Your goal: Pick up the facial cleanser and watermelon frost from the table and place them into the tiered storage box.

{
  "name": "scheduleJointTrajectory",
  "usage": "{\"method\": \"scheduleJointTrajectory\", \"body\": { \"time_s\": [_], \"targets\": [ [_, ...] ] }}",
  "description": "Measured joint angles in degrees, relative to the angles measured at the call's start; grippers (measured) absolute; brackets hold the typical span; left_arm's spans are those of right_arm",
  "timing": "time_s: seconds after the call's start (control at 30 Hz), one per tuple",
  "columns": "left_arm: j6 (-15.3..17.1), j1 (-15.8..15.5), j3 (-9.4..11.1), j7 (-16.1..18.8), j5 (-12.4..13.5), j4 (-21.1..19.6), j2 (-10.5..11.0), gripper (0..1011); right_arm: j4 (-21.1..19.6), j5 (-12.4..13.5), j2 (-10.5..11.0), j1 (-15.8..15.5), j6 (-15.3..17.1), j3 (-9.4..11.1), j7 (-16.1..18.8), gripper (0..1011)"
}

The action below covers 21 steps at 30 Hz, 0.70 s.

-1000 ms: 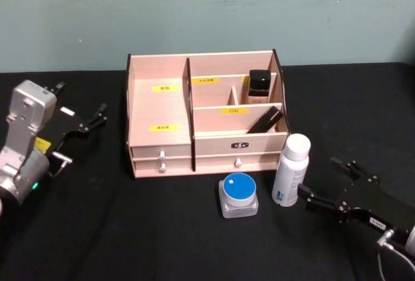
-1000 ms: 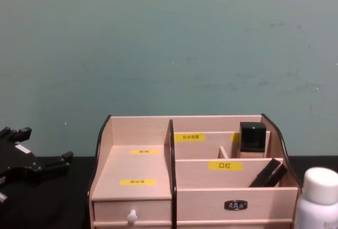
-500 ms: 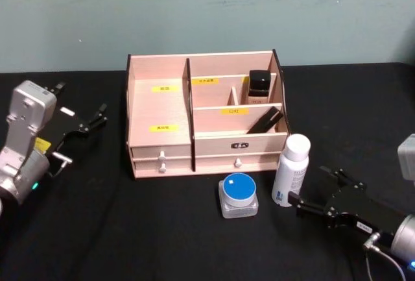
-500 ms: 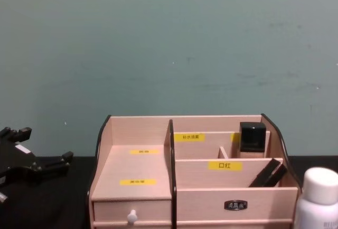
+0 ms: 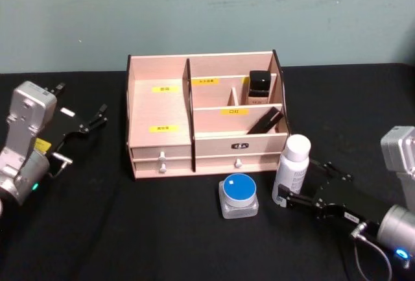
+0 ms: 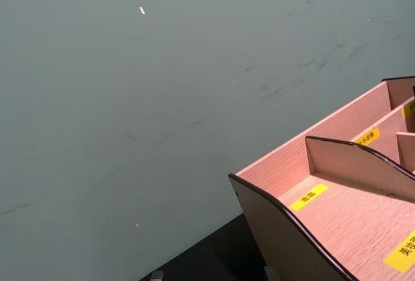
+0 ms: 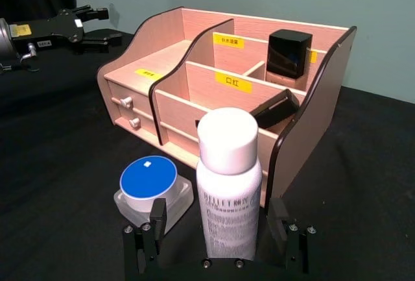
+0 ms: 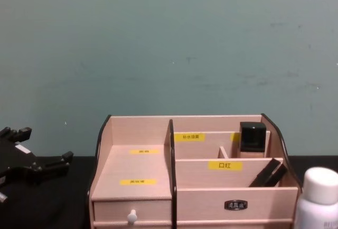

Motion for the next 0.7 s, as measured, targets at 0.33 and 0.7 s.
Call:
{"method": "scheduleJointTrajectory", "body": {
  "time_s": [0.33, 0.7],
  "targets": [
    [0.0, 0.0, 0.0, 0.0, 0.0, 0.0, 0.0, 1001, 3.76, -1.35, -2.2, 3.87, 0.09, -1.72, 0.46, 1002],
    [0.0, 0.0, 0.0, 0.0, 0.0, 0.0, 0.0, 1001, 6.03, -2.06, -3.78, 6.28, 0.07, -2.83, 0.99, 1002]
  ]
}}
